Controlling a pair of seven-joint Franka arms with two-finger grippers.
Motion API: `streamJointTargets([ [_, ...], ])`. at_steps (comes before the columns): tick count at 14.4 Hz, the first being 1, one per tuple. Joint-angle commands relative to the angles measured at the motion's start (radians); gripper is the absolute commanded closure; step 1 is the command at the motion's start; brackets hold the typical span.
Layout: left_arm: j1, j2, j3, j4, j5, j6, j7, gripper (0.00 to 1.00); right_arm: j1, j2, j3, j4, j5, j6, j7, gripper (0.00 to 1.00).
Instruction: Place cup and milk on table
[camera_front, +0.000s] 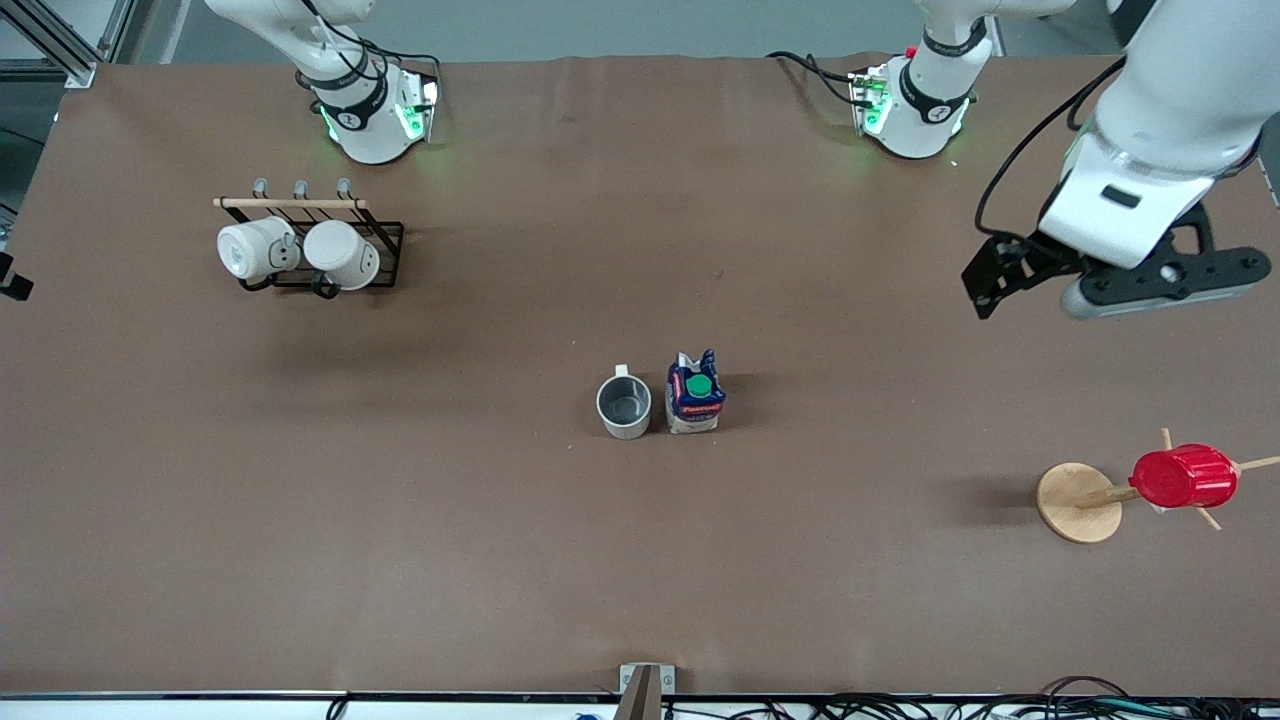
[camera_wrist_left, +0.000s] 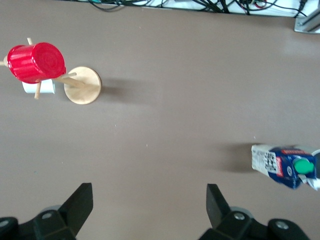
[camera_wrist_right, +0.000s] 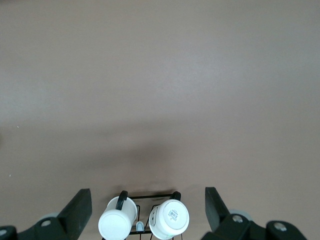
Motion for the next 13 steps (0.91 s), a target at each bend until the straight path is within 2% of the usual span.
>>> streamJointTargets([
  [1,0.015,-0.12,0.083,-0.132,-0.075,0.0,0.11,0.0,-0.012,-0.017,0.009,-0.008,0.002,-0.005,0.017,0.0],
  [4,0.009,-0.215,0.148,-0.243,-0.119,0.002,0.185,0.0,-0.011,-0.017,0.009,-0.007,0.0,-0.01,0.009,0.0],
  [7,0.012,-0.27,0.157,-0.303,-0.126,0.002,0.193,0.0,-0.009,-0.017,0.009,-0.007,-0.008,-0.011,0.011,0.0],
  [9,0.011,-0.269,0.183,-0.297,-0.133,0.0,0.196,0.0,-0.011,-0.017,0.009,-0.005,-0.011,-0.013,0.011,0.0],
  [13,0.017,-0.26,0.183,-0.278,-0.124,-0.001,0.199,0.0,-0.014,-0.017,0.004,-0.005,-0.012,-0.016,0.006,0.0],
])
